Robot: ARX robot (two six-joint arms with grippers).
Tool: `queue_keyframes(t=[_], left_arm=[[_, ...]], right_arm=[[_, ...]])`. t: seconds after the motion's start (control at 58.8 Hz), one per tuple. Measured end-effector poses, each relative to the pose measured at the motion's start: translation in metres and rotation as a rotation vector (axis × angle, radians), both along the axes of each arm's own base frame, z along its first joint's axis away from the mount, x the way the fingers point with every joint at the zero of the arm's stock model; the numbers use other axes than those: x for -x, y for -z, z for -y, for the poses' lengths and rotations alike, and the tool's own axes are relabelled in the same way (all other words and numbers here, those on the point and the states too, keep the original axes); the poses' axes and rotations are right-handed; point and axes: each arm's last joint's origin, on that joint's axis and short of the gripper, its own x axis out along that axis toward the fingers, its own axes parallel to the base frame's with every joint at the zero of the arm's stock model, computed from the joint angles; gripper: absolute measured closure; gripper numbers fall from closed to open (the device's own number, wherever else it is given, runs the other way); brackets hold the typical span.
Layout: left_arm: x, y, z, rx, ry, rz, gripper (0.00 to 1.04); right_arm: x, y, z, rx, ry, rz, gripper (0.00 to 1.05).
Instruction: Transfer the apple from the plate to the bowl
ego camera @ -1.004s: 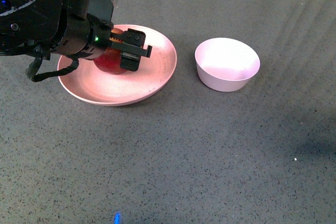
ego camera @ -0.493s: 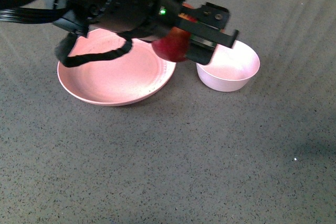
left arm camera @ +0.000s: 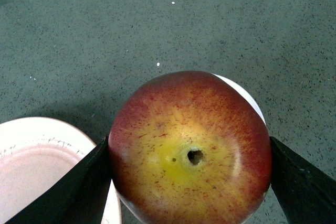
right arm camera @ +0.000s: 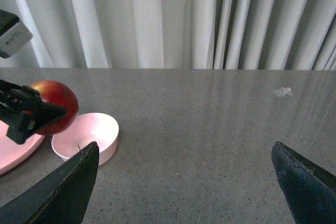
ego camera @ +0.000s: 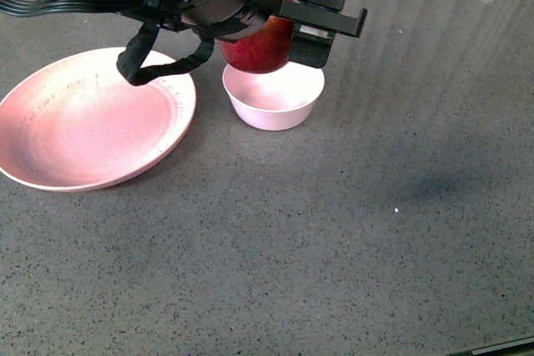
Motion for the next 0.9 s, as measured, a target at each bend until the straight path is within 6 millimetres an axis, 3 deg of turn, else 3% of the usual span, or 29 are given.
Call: queue_keyframes(t=[0.289, 0.902], left_arm=[[0.005, 0.018, 0.026, 0.002, 0.088, -0.026, 0.3], [-0.002, 0.024, 0.022, 0.014, 0.074, -0.024, 0.3]], right_arm=[[0.0, 0.0, 0.0, 0.0, 0.001, 0.0, 0.09], [0.0, 0.0, 0.0, 0.0, 0.0, 0.0, 0.09]])
